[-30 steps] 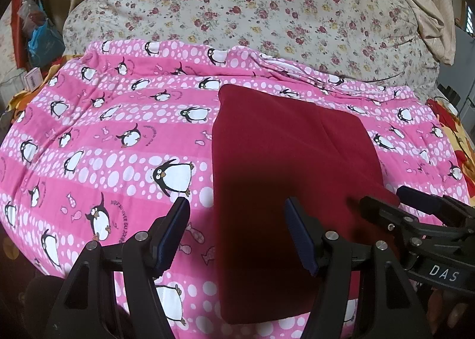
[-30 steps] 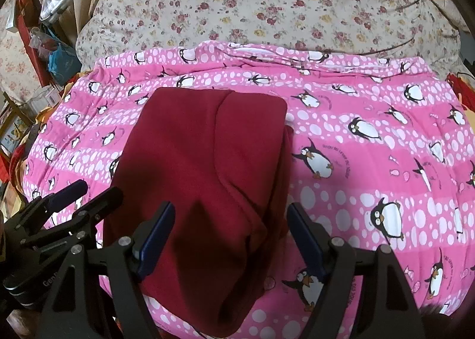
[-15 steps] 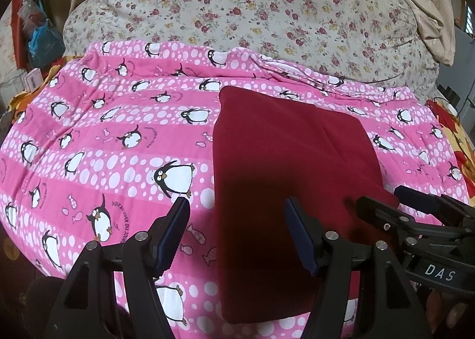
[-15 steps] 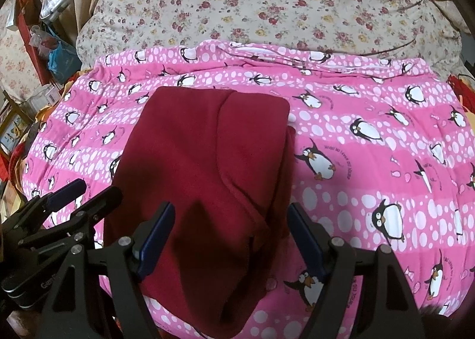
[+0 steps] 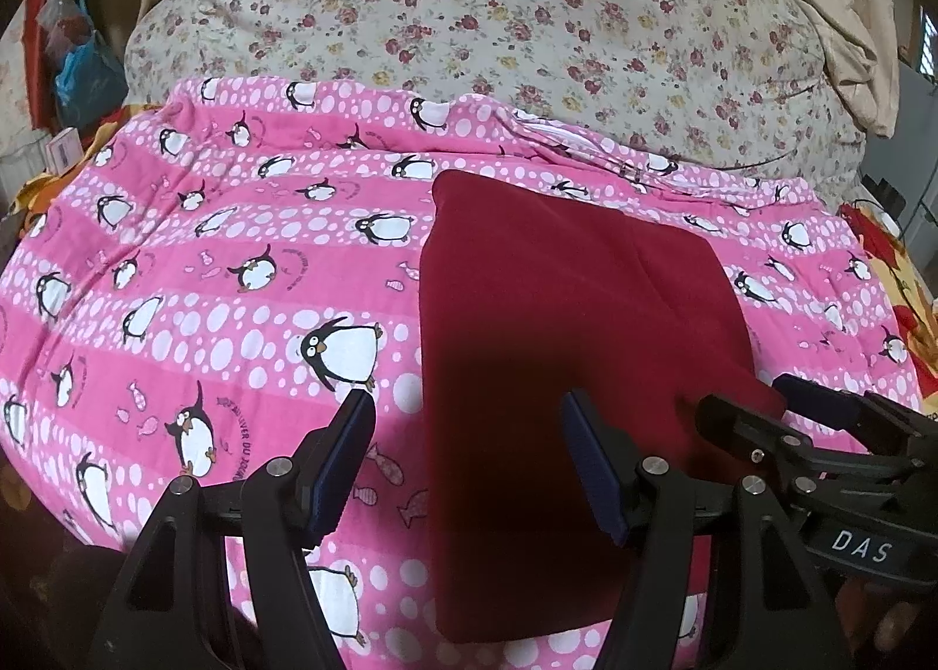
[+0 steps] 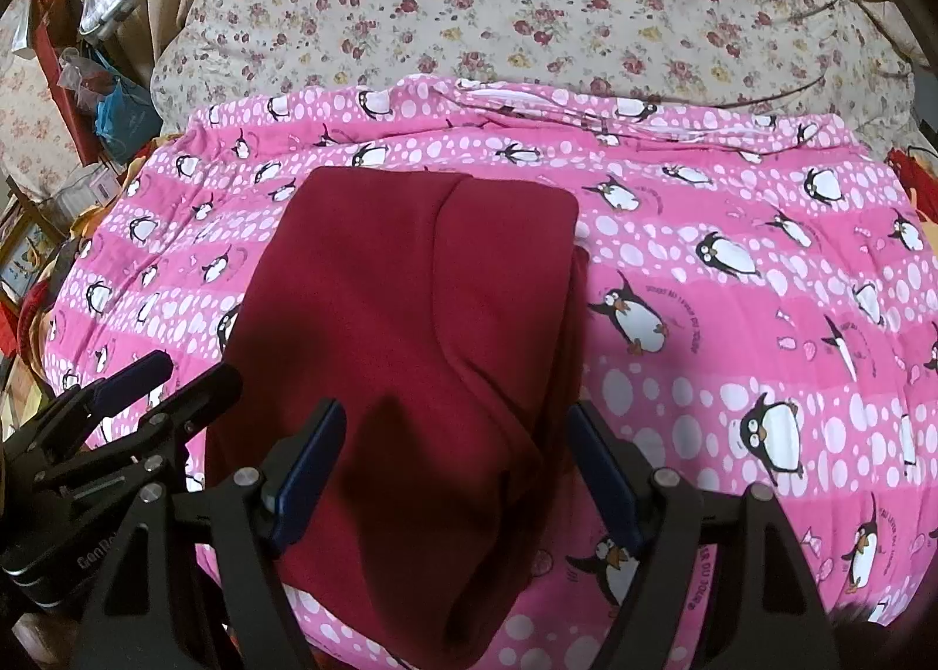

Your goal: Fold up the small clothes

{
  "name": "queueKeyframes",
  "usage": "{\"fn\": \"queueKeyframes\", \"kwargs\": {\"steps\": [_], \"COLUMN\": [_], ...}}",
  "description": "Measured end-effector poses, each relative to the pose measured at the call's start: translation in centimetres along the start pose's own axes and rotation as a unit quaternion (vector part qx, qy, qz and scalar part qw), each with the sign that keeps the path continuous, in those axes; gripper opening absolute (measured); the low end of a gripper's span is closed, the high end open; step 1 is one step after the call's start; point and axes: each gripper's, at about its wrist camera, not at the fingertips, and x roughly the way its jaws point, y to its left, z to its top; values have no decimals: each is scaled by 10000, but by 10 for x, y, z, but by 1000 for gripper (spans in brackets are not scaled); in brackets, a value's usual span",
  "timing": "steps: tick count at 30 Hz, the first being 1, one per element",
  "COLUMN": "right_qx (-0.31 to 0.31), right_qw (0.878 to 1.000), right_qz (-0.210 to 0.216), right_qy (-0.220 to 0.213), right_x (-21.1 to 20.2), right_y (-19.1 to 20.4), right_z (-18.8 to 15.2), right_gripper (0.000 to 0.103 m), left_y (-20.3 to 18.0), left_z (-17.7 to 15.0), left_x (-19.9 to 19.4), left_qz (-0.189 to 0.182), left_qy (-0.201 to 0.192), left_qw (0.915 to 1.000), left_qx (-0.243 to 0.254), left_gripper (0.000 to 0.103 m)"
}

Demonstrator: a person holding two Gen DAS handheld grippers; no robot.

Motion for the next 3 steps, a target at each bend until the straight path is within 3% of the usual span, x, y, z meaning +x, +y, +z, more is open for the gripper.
{"fn": "queueKeyframes", "kwargs": {"steps": [3], "right_qx": [5], "right_qw": [10000], "right_qz": [1], "right_qy": [1], "right_x": [0], "right_y": [-1], "right_z": [0], "right_gripper": [81], "left_y": [2], "left_z": [3], "left_x": [1], "left_qz": [-17], "left_qy": [0], "left_qw": [10000], "left_qx": [-18], "left_gripper": [46]}}
